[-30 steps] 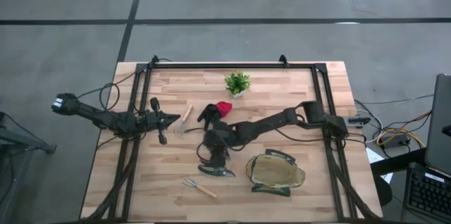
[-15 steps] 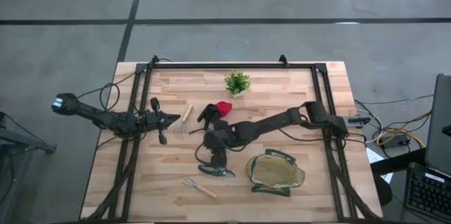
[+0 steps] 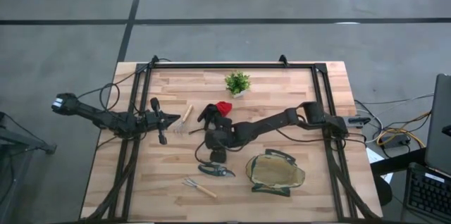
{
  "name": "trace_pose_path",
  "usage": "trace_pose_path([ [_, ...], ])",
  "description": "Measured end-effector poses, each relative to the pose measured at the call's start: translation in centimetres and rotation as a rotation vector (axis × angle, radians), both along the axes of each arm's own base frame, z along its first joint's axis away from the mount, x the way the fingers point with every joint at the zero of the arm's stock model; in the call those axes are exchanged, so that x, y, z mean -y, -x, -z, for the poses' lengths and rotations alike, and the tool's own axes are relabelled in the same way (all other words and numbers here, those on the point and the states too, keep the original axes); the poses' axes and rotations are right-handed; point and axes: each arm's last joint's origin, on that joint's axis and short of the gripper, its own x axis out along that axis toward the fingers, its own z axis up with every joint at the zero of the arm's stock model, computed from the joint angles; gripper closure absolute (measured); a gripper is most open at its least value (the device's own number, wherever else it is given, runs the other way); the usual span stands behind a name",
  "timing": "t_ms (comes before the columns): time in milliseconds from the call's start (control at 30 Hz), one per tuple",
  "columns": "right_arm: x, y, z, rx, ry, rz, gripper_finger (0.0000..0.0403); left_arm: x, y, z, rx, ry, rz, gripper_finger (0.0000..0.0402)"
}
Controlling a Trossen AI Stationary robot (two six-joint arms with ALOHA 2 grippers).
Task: Pick & Place Garden tools in Gardening bag
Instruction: Put the top shear scissors into the gardening bag
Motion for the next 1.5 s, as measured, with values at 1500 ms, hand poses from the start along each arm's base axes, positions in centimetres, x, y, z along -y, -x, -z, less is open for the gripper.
trace_pose_path([
  [1500, -5.1, 7.6, -15.4, 0.102, 0.005, -0.279, 0.0361, 0.0, 0.0, 0.2, -0.017, -0.005, 0.0, 0.039],
])
